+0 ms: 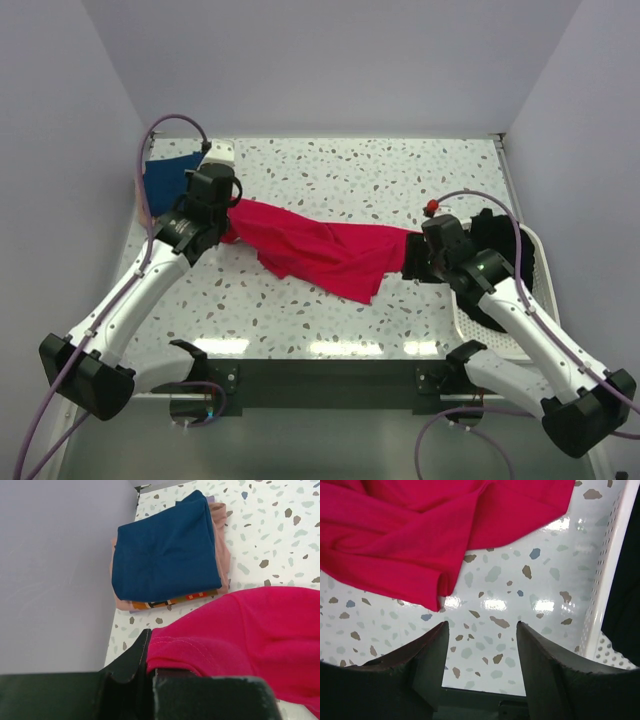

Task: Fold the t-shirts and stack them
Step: Flatten the tshirt out

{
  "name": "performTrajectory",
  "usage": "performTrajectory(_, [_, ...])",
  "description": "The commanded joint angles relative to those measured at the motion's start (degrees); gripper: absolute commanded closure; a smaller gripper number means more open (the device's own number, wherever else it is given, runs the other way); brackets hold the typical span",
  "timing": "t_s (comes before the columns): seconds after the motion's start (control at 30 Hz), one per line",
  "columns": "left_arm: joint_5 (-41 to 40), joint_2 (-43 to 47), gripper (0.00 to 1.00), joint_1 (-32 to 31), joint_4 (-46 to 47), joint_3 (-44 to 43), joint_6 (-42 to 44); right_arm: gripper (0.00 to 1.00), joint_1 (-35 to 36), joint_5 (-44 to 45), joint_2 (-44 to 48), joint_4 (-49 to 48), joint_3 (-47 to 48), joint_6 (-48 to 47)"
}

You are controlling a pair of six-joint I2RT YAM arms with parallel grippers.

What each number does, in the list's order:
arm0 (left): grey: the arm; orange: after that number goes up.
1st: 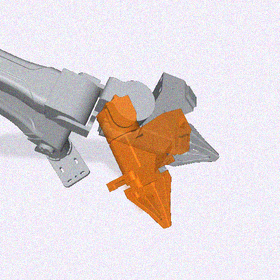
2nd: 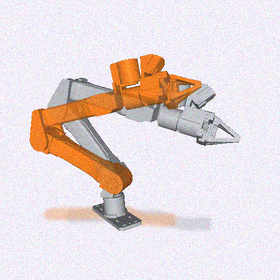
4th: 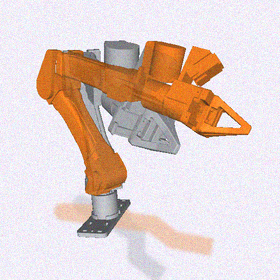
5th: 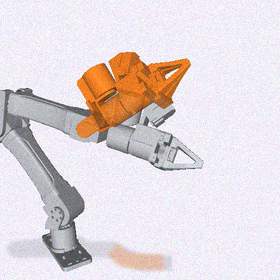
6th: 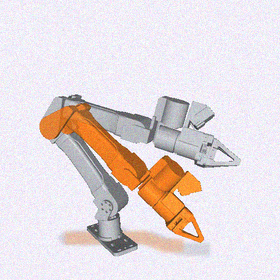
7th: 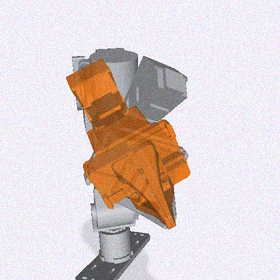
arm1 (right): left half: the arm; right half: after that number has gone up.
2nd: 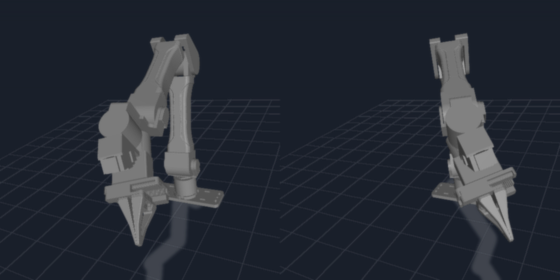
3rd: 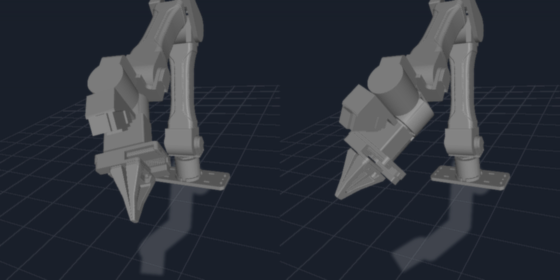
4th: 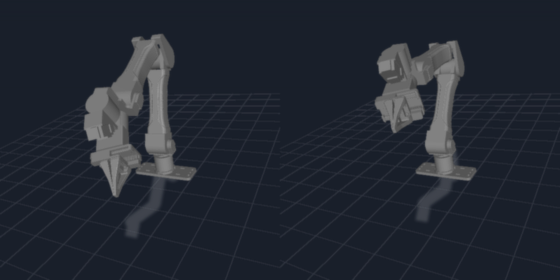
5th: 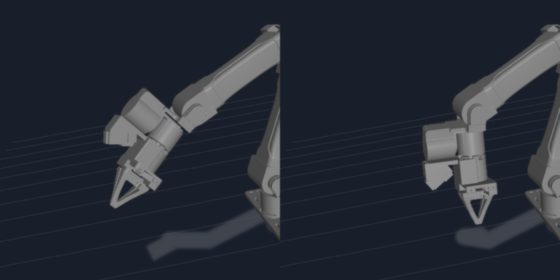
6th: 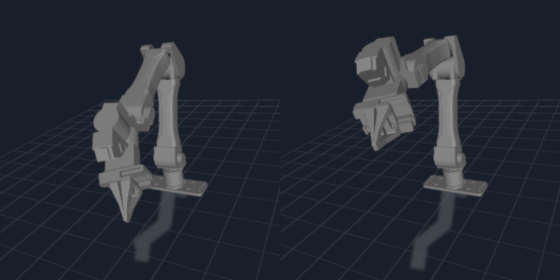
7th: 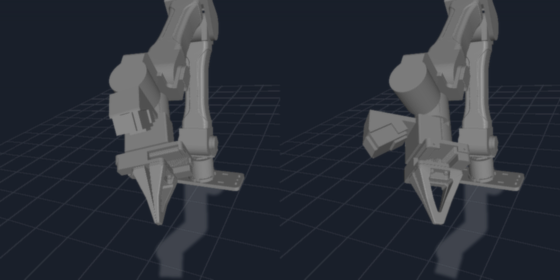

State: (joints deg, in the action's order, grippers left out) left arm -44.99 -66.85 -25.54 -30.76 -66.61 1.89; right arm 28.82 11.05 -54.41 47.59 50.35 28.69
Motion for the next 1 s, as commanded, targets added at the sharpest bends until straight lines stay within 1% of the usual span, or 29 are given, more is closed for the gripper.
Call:
performTrajectory(0.0, [-0.5,1.5,1.00,0.3,3.9,1.4,-1.3,0.41,-0.3,0.8,-4.4,-2.9,0.9,0.7])
performTrajectory(0.03, [-0.2,1.3,1.00,0.3,4.3,1.7,-1.2,0.43,-0.2,-1.9,-5.3,-4.7,0.1,1.1])
performTrajectory(0.07, [0.1,1.3,1.00,0.3,4.7,2.3,-1.1,0.48,-0.3,-3.6,-6.0,-6.4,-1.6,1.5])
performTrajectory(0.1, [0.6,1.0,1.00,0.4,5.4,2.5,-1.1,0.50,-0.2,-5.1,-6.8,-10.4,-2.5,2.7])
performTrajectory(0.13, [0.9,0.9,1.00,0.4,5.7,2.6,-1.1,0.52,-0.3,-8.5,-8.4,-12.1,-3.8,3.3])
performTrajectory(0.2, [1.4,0.7,1.00,0.4,6.5,3.2,-1.0,0.58,-0.2,-11.0,-10.4,-16.2,-4.5,5.1])
performTrajectory(0.23, [1.5,0.7,1.00,0.4,6.8,3.4,-1.0,0.60,0.3,-14.8,-12.1,-17.4,-5.6,5.6])
performTrajectory(0.27, [1.6,0.7,1.00,0.4,7.1,4.0,-0.9,0.62,0.8,-15.1,-12.6,-18.5,-6.0,6.1])
performTrajectory(0.37, [1.7,0.7,1.00,0.4,8.2,4.8,-0.8,0.62,4.2,-13.1,-14.1,-18.9,-6.7,7.0])
performTrajectory(0.53, [2.7,0.5,1.00,0.5,9.0,5.6,-1.0,0.61,7.7,-13.6,-15.9,-22.9,-9.9,9.4])
performTrajectory(0.8, [3.0,0.1,1.00,0.8,9.2,5.7,-0.2,0.60,9.1,-12.3,-22.0,-26.3,-11.0,9.4])
performTrajectory(0.97, [2.9,0.5,1.00,1.1,9.1,5.8,0.0,0.59,9.2,-12.7,-24.2,-27.6,-11.0,9.4])
